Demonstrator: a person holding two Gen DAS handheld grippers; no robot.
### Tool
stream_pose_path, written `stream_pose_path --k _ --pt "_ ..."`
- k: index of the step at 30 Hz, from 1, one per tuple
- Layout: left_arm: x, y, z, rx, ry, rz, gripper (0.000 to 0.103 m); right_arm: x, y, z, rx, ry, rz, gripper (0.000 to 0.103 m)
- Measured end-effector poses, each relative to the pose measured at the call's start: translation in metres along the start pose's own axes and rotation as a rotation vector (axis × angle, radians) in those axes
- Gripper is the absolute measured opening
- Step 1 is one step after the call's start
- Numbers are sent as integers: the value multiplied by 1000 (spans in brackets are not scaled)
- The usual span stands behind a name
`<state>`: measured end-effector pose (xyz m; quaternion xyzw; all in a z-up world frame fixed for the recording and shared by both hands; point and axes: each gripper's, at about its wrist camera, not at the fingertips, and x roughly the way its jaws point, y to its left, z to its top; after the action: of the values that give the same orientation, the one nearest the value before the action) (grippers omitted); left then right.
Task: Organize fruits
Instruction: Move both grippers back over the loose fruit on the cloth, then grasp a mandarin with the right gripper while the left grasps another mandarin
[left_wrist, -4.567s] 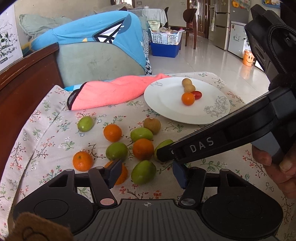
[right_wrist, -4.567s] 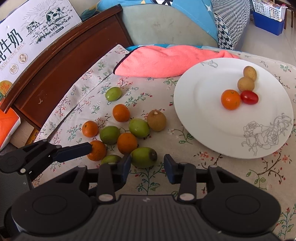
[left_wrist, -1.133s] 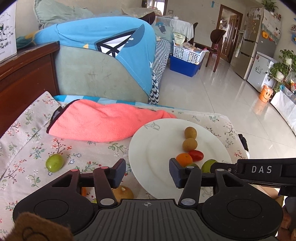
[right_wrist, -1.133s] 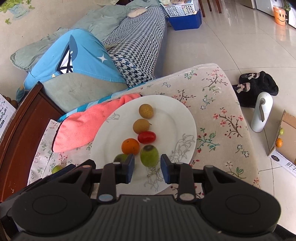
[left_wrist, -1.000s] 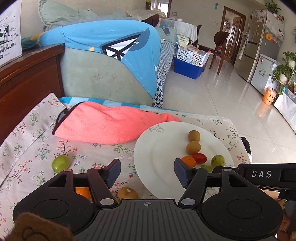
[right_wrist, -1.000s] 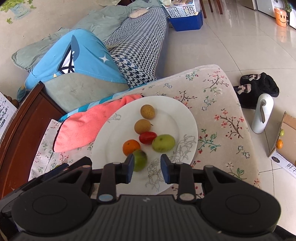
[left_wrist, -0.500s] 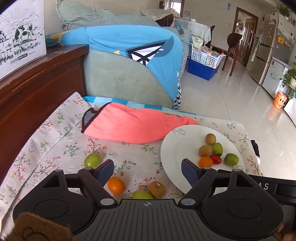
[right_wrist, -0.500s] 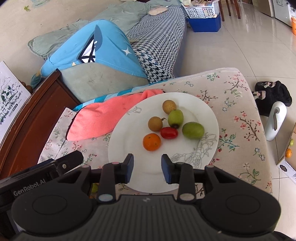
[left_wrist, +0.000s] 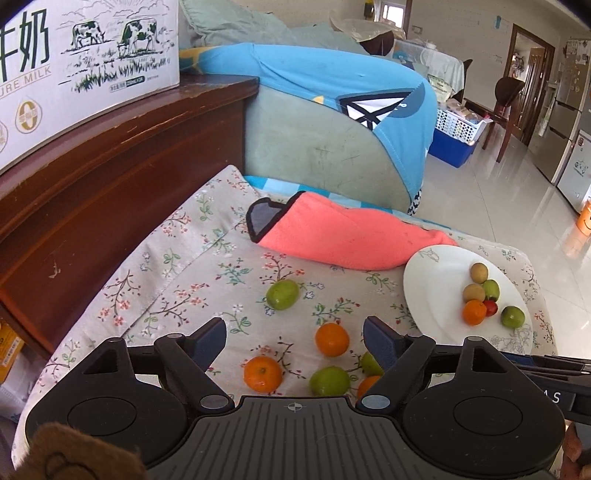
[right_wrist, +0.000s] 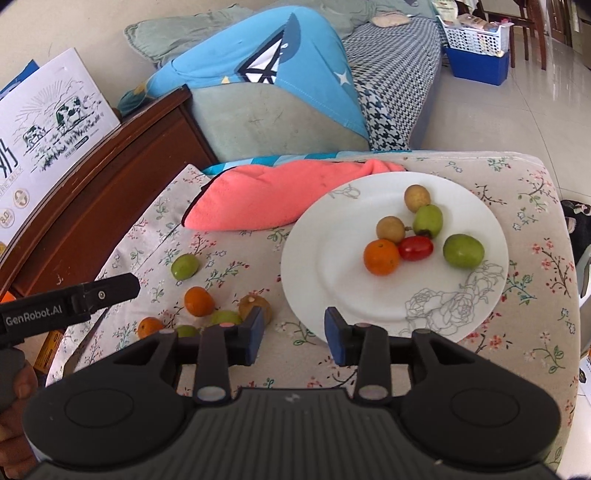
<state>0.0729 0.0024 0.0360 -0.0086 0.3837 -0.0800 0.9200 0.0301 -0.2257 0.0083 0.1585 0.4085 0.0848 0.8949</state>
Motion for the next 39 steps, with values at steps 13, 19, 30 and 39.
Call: stream_pose_path --k 13,19,30,39 --pt "4 21 -22 -21 66 19 83 18 31 -15 -93 77 85 38" --pt "5 26 -26 -12 80 39 83 30 40 -18 -105 105 94 38" --pt "9 38 -34 -34 119 52 83 51 54 -22 -132 118 67 38" --pt "9 35 -38 -13 132 26 82 55 59 -23 -158 113 60 29"
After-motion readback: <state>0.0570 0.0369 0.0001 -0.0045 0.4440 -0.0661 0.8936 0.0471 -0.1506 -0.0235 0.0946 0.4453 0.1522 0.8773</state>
